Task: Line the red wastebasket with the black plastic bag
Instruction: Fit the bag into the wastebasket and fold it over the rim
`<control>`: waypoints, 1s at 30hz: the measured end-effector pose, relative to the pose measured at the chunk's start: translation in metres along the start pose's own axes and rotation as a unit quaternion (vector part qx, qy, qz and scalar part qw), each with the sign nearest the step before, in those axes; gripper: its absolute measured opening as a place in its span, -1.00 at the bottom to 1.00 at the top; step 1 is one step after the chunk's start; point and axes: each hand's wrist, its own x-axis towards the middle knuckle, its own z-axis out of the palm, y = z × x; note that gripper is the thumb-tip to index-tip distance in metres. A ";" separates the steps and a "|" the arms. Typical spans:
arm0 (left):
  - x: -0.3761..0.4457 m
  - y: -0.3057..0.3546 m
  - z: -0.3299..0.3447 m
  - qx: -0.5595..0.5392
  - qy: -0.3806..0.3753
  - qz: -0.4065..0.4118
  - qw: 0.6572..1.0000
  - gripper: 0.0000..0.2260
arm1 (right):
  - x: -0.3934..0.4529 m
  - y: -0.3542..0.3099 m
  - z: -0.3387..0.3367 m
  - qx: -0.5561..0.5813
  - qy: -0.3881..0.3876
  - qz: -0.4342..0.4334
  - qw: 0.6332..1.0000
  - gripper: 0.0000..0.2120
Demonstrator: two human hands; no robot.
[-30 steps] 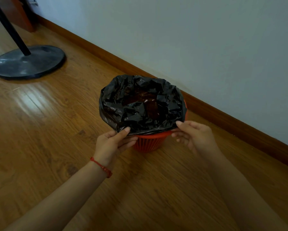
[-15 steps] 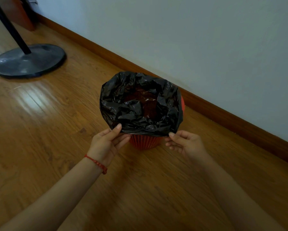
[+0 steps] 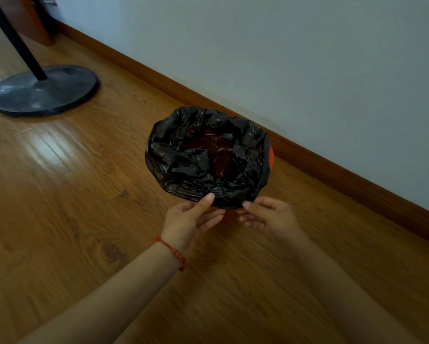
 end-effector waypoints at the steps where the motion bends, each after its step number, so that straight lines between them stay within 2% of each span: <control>1: 0.001 0.000 0.002 -0.004 0.002 0.003 1.000 -0.73 | 0.000 0.000 0.000 -0.006 0.000 -0.001 1.000 -0.93; 5: 0.002 0.004 -0.003 -0.016 0.004 0.010 1.000 -0.74 | -0.005 -0.003 0.001 -0.020 0.012 -0.009 1.000 -0.93; 11: 0.000 0.008 -0.012 0.016 0.004 0.023 1.000 -0.82 | -0.008 -0.020 0.000 -0.088 0.106 -0.063 0.989 -0.64; 14: 0.000 0.009 -0.012 0.026 0.002 0.028 0.999 -0.86 | -0.006 -0.027 0.000 -0.154 0.173 -0.106 0.967 -0.53; 18: 0.000 0.009 -0.013 0.036 0.001 0.031 0.999 -0.87 | -0.005 -0.041 0.001 -0.231 0.207 -0.160 0.937 -0.54; 23: 0.000 0.008 -0.013 0.043 0.000 0.034 0.998 -0.89 | 0.001 -0.045 0.009 -0.313 0.218 -0.161 0.910 -0.65; 26: 0.001 0.009 -0.015 0.042 0.001 0.034 0.999 -0.88 | 0.004 -0.044 0.006 -0.304 0.203 -0.159 0.917 -0.77; 30: 0.002 0.010 -0.016 0.038 0.002 0.034 0.999 -0.87 | 0.001 -0.037 -0.003 -0.215 0.139 -0.172 0.951 -0.81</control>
